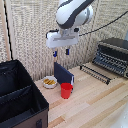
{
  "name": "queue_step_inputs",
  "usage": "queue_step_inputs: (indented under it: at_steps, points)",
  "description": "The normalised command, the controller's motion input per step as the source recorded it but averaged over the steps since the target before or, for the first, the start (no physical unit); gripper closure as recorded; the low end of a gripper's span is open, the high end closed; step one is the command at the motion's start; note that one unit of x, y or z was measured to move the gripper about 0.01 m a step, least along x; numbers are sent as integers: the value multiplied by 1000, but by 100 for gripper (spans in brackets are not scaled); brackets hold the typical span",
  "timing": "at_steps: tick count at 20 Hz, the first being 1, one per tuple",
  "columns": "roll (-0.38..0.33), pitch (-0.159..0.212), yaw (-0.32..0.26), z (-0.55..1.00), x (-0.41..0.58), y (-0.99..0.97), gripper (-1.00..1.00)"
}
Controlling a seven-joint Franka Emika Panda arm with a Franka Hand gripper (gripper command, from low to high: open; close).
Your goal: With care, position your gripper close to the oven tray handle. Make sure to grip the handle tightly. Delicately and attentively pull the tray out from the oven.
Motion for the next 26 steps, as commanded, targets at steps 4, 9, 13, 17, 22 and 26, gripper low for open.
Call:
queue_step_inputs:
  at_steps: [4,9,13,17,22,26]
  points:
    - [-260,-13,177,22,16,-90,-100]
    - [-257,-25,190,0,-43,-227,-100]
    - [-256,-49,191,0,-54,-226,-100]
    - [-301,-59,175,0,-40,-206,-100]
    - [-328,-52,126,11,-2,-247,-100]
    - [-292,-82,113,81,4,-257,-100]
